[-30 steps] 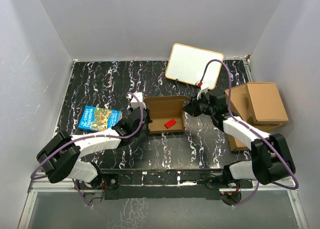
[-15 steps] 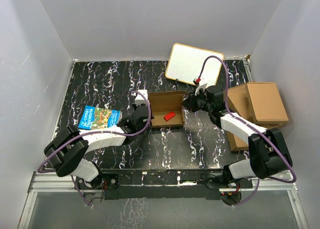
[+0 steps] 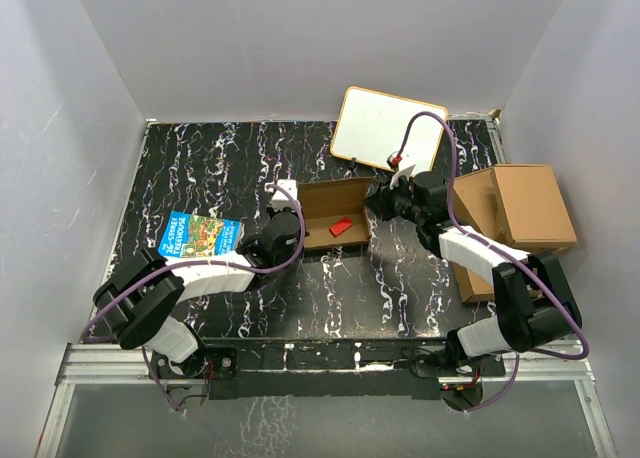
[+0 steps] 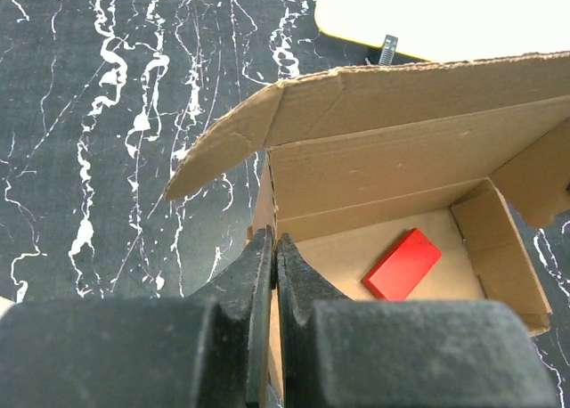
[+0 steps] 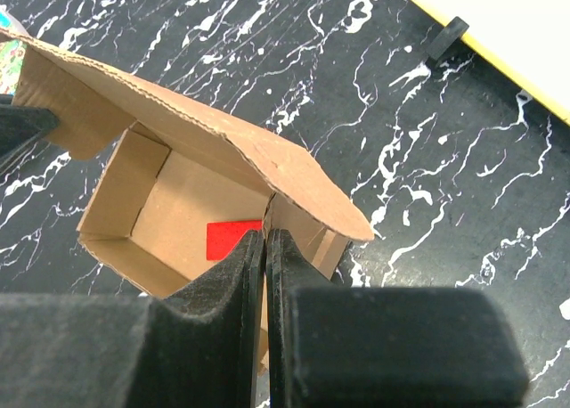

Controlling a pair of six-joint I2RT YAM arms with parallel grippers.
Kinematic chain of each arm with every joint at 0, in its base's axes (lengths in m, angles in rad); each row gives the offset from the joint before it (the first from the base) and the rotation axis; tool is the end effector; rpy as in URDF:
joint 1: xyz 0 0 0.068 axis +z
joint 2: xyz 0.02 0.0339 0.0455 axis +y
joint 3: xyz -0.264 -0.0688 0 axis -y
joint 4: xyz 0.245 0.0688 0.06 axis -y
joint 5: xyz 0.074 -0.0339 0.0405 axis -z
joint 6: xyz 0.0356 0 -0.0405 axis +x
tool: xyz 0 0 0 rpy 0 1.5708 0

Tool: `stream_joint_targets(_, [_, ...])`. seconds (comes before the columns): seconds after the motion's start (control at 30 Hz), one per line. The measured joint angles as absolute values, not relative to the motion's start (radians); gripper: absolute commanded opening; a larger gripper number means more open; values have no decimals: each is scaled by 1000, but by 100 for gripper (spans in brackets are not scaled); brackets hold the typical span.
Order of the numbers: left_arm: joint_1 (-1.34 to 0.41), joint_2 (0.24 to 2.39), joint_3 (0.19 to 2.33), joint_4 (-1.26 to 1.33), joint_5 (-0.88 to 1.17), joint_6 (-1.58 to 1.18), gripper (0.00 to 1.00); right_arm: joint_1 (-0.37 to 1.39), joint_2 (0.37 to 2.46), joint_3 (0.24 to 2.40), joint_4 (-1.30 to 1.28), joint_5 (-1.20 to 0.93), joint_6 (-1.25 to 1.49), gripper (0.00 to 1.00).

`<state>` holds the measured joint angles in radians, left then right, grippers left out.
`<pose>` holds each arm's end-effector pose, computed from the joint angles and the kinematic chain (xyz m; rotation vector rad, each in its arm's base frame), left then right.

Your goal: Fold the paper box

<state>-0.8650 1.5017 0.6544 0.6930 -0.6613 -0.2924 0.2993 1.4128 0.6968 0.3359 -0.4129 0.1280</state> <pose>0.2176 -0.2216 0.2173 0.0006 1.7011 -0.2955 0.2841 0.1026 0.2191 -0.4446 1.9285 0.6824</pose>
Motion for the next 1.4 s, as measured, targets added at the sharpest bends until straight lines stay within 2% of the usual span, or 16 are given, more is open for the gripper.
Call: stream_joint_targets(1.4, [-908, 1467, 541, 702, -636, -499, 0, 306, 1280, 545, 286, -448, 102, 10])
